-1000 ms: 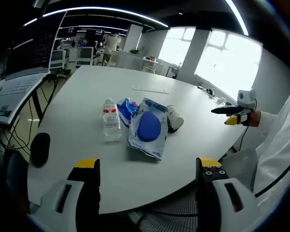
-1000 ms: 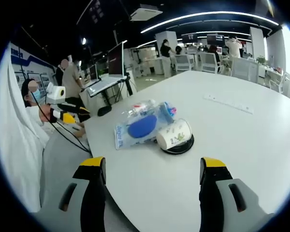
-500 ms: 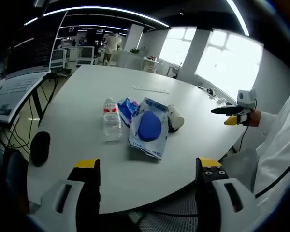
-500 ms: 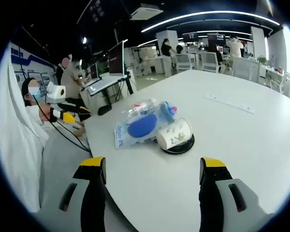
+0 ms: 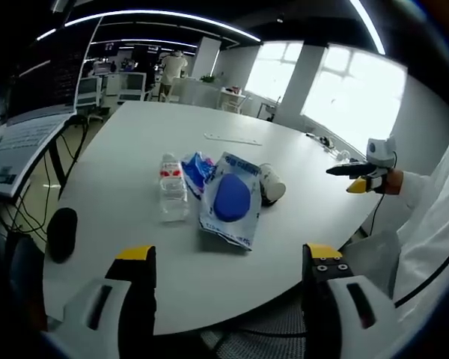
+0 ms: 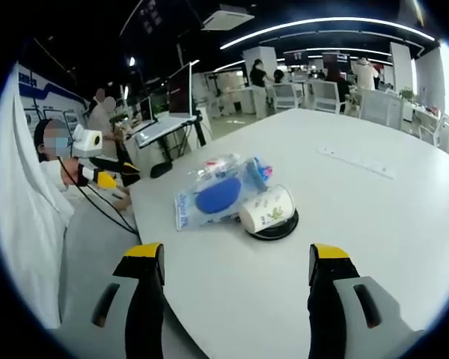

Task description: Arrange the tabletop items into an orderly group along one side of the table until the central work area is clear of visible clutter.

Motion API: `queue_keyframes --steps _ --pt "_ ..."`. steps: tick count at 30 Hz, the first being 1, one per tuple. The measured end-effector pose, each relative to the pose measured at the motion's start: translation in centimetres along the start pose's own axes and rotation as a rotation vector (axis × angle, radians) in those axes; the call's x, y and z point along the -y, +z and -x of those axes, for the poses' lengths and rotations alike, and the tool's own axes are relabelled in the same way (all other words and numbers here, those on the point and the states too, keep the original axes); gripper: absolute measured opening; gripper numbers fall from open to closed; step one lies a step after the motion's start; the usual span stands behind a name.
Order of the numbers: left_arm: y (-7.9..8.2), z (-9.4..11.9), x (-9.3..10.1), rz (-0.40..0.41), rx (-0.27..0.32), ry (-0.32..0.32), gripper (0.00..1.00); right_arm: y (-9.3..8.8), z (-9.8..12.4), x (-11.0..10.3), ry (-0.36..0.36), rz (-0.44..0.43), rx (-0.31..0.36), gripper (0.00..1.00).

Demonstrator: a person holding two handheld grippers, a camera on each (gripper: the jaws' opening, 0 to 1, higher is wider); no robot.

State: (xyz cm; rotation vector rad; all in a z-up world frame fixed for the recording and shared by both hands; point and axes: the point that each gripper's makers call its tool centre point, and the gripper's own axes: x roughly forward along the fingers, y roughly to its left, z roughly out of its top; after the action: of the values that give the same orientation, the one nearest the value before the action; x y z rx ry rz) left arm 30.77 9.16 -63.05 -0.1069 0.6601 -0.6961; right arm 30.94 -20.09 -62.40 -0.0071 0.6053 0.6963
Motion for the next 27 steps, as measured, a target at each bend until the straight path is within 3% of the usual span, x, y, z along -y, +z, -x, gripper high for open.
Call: queue_keyframes --steps 27 --pt "0.7 -1.6 -1.0 0.007 -0.002 -0.003 0.81 2.6 -2.3 1.9 0.023 0.043 0.007 0.75"
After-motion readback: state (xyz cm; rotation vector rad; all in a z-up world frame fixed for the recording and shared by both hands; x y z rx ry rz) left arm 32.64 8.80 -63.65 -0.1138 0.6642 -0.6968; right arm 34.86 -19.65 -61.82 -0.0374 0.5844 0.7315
